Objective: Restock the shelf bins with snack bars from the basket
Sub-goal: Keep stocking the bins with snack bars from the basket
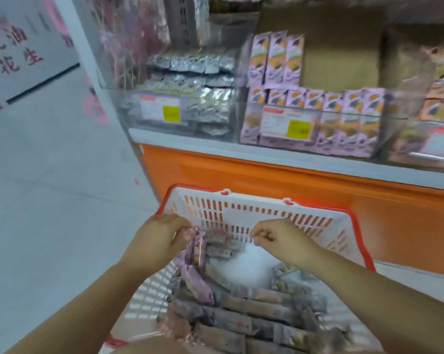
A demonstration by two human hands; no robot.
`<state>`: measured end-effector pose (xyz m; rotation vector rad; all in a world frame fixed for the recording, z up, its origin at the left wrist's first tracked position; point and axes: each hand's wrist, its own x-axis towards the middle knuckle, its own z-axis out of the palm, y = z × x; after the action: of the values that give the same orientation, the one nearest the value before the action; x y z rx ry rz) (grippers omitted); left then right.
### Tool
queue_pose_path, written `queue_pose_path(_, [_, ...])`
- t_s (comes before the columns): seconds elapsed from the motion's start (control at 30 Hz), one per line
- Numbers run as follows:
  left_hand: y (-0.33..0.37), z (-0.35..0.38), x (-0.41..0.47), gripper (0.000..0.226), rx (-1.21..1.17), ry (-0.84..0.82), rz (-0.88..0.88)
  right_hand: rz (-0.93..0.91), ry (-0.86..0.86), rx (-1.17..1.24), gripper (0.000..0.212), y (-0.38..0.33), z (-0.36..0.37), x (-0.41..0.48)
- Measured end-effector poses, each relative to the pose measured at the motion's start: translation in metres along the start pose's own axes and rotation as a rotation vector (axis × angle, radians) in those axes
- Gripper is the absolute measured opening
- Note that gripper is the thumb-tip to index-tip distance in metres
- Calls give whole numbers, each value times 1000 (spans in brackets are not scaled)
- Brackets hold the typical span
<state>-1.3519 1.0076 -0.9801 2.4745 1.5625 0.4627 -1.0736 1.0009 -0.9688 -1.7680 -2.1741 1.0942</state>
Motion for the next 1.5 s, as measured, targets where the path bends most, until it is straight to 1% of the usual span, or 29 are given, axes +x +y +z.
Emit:
queue_pose_path(0.1, [-38,20,-20,35,71,-8,-57,17,-145,-34,27,-7,32,30])
queue_pose_path(0.17, [-50,28,-26,35,52,-6,-101,4,-228,-62,28,-10,55,48])
queue_pose_path(0.23, [-53,32,-26,32,22,15,-99,-9,-329,-62,29,-13,79,64])
queue_pose_path(0.3, [-53,32,-25,24,-8,34,-88,-31,-446,-80,30,-15,104,74])
queue_pose_path(0.47, [-54,34,-26,24,-63,49,-108,-151,-677,-158,35,-19,155,85])
queue_pose_path(0.53, [-53,33,-24,24,-56,46,-113,-165,-702,-207,33,-20,166,86])
queue_pose_path(0.6, [-52,32,-23,24,-57,42,-113,-144,-688,-225,27,-18,174,86])
queue_pose_path(0.63, [-52,32,-23,23,-60,40,-110,-124,-669,-214,26,-16,174,86])
queue_pose_path(0.7, [-53,32,-22,22,-47,30,-102,-96,-621,-146,32,-15,165,86])
queue_pose_path(0.77, [-54,31,-22,26,-19,9,-88,-56,-561,-69,35,-16,144,83])
queue_pose_path(0.8, [-54,30,-23,26,-2,-12,-76,-39,-513,-13,31,-16,132,81])
queue_pose_path(0.87, [-53,23,-24,24,40,-64,-42,-38,-391,100,16,-18,106,76])
queue_pose_path(0.9, [-51,18,-24,24,46,-89,-41,-58,-330,137,12,-20,93,72])
queue_pose_path(0.93, [-47,11,-22,24,33,-113,-58,-78,-272,161,16,-23,79,67])
queue_pose_path(1.0, [-35,-8,-14,26,-61,-162,-108,-109,-186,191,22,-28,53,53])
queue_pose_path(1.1, [-1,-52,4,28,-310,-233,-214,-205,-40,201,29,-47,10,23])
queue_pose_path(1.17, [24,-82,16,27,-430,-215,-279,-318,119,151,30,-61,-19,-1])
queue_pose_path(1.23, [50,-108,25,26,-556,-158,-317,-444,259,-4,33,-77,-44,-27])
queue_pose_path(1.27, [65,-120,28,29,-663,-155,-332,-508,312,-84,34,-82,-53,-39])
queue_pose_path(1.3, [82,-131,30,31,-778,-183,-345,-581,359,-159,36,-86,-61,-51])
queue_pose_path(1.37, [112,-149,29,34,-936,-303,-347,-740,447,-311,39,-89,-72,-73])
queue_pose_path(1.43, [137,-157,25,32,-983,-441,-297,-861,535,-406,43,-89,-82,-92])
queue_pose_path(1.5, [156,-160,21,25,-1018,-550,-208,-902,618,-459,45,-84,-93,-106])
